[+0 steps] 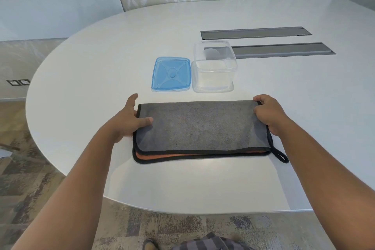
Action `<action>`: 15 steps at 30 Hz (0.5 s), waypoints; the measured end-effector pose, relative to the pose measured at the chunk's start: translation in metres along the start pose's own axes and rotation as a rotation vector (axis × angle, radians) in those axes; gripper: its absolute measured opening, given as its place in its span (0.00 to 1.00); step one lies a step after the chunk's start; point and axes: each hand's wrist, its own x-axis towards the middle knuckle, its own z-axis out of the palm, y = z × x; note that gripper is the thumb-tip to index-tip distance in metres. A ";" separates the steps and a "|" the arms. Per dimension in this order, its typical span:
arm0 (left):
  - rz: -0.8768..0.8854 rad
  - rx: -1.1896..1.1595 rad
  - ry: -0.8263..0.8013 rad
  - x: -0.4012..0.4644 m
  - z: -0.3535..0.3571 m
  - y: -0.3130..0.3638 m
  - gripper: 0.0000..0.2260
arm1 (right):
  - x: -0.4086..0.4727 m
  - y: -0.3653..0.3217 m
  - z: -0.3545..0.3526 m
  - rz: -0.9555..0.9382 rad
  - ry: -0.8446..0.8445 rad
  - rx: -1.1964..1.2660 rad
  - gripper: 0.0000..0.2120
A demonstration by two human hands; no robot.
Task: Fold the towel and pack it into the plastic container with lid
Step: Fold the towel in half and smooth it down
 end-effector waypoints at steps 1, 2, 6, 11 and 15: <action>-0.003 0.006 -0.043 -0.003 -0.002 0.000 0.39 | 0.000 0.000 0.000 -0.002 0.000 -0.005 0.28; -0.002 0.016 -0.078 -0.006 -0.002 0.001 0.36 | 0.000 -0.001 0.001 -0.003 -0.001 -0.011 0.28; 0.019 -0.019 -0.066 -0.007 -0.007 0.003 0.23 | 0.000 -0.002 0.001 0.006 0.002 -0.026 0.28; -0.046 -0.110 -0.139 -0.009 -0.016 -0.005 0.17 | 0.000 -0.003 0.002 0.012 0.003 -0.030 0.27; -0.058 0.077 -0.160 -0.012 -0.010 -0.013 0.17 | 0.000 -0.004 0.002 0.020 0.004 -0.024 0.27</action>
